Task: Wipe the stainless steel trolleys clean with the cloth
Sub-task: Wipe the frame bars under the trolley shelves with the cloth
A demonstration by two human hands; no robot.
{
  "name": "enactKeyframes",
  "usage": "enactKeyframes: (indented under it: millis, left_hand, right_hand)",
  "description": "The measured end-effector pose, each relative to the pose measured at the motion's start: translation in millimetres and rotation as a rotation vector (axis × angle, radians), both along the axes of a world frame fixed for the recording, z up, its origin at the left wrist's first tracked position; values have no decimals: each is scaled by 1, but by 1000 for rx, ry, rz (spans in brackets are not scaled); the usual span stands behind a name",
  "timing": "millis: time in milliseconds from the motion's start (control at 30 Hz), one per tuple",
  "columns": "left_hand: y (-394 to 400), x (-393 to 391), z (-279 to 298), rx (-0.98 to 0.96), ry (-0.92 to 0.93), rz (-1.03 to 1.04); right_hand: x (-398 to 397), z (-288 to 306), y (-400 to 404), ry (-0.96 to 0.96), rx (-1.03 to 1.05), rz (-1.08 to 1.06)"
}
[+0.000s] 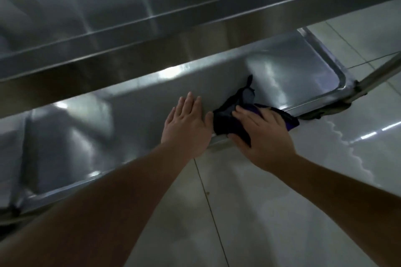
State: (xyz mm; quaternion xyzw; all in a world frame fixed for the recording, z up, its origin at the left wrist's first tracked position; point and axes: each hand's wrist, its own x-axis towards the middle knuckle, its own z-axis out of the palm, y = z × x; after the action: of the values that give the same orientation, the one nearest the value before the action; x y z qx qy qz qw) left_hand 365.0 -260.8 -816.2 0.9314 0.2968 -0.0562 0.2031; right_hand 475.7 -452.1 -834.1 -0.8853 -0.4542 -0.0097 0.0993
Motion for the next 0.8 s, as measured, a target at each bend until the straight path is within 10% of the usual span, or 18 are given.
enactKeyframes:
  millis: [500,800]
  left_hand:
    - [60,-188,45,90,39,149]
    - [7,-294,118,-179,390,265]
  right_hand:
    - [-122,80,122,-94,-277,797]
    - [-186,140,117,278,-625,382]
